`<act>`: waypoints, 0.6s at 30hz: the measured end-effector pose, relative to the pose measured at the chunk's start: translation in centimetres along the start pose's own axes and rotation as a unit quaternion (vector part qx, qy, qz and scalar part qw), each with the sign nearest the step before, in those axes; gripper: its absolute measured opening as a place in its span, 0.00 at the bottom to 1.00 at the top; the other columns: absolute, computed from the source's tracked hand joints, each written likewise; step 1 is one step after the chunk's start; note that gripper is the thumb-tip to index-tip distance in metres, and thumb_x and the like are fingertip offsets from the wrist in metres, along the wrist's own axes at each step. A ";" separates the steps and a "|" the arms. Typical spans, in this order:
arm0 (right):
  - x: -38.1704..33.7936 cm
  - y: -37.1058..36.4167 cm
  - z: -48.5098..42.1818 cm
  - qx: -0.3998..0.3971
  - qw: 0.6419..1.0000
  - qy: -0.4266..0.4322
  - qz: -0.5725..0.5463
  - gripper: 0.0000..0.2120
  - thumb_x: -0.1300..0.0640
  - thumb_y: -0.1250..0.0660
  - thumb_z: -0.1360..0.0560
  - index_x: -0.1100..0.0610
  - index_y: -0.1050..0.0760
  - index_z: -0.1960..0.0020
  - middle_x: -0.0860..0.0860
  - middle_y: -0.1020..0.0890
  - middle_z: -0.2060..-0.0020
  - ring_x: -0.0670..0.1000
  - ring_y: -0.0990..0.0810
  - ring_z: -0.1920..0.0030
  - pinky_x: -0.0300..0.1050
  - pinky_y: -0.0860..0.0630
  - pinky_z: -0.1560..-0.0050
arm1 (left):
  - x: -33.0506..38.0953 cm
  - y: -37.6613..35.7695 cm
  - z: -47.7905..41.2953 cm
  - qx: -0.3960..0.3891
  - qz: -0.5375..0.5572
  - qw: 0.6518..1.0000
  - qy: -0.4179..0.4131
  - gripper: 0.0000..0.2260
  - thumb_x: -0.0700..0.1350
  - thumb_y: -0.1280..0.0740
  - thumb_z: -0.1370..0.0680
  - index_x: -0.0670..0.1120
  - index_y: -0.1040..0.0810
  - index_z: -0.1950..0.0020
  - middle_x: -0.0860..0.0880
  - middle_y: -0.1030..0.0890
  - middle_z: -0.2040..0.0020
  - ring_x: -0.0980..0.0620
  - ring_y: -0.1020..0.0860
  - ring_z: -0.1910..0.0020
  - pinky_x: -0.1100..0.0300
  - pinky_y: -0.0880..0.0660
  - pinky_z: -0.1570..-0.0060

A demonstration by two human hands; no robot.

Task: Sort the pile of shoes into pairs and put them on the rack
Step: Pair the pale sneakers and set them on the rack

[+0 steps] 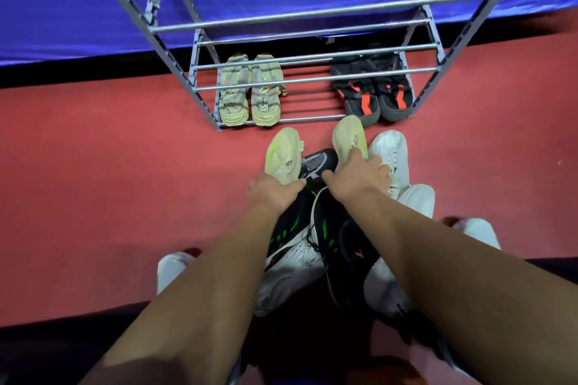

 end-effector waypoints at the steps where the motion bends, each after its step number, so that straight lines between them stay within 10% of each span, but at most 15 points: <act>1: 0.1 0.0 -0.4 -0.013 1.000 -0.016 -0.010 0.34 0.33 0.35 0.26 0.50 0.33 0.26 0.61 0.29 0.32 0.67 0.30 0.33 0.60 0.33 0.33 | 0.4 -0.3 0.0 0.017 -0.019 1.000 -0.007 0.50 0.73 0.26 0.34 0.42 0.34 0.23 0.42 0.29 0.31 0.41 0.29 0.30 0.48 0.28 0.33; 7: -0.9 -0.4 -1.3 -0.059 0.998 0.010 0.031 0.26 0.37 0.41 0.23 0.45 0.33 0.27 0.59 0.31 0.29 0.70 0.28 0.34 0.66 0.30 0.33 | 1.6 -2.0 -0.8 0.046 -0.103 0.994 -0.015 0.61 0.73 0.24 0.36 0.38 0.48 0.19 0.41 0.35 0.28 0.40 0.33 0.29 0.46 0.29 0.30; 14: -2.1 0.2 -0.6 -0.007 0.992 0.093 0.081 0.25 0.40 0.36 0.24 0.47 0.30 0.28 0.57 0.33 0.32 0.65 0.29 0.35 0.59 0.30 0.37 | 2.0 -0.7 -2.3 0.039 -0.084 0.996 0.008 0.46 0.63 0.23 0.29 0.39 0.39 0.25 0.42 0.32 0.32 0.41 0.27 0.35 0.47 0.24 0.36; 18: -0.4 0.7 -1.2 -0.029 0.999 0.001 -0.014 0.40 0.38 0.27 0.27 0.58 0.37 0.25 0.59 0.32 0.31 0.62 0.26 0.32 0.56 0.25 0.37 | 2.0 0.1 -1.4 -0.004 -0.021 0.999 0.040 0.39 0.61 0.23 0.28 0.40 0.32 0.27 0.44 0.31 0.38 0.42 0.23 0.43 0.53 0.25 0.48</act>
Point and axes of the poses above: each hand's wrist, its own z-axis away from the middle knuckle, its own y-axis out of the back of the hand, x = y × z, the point moved 7 cm from there along -z, towards the middle knuckle
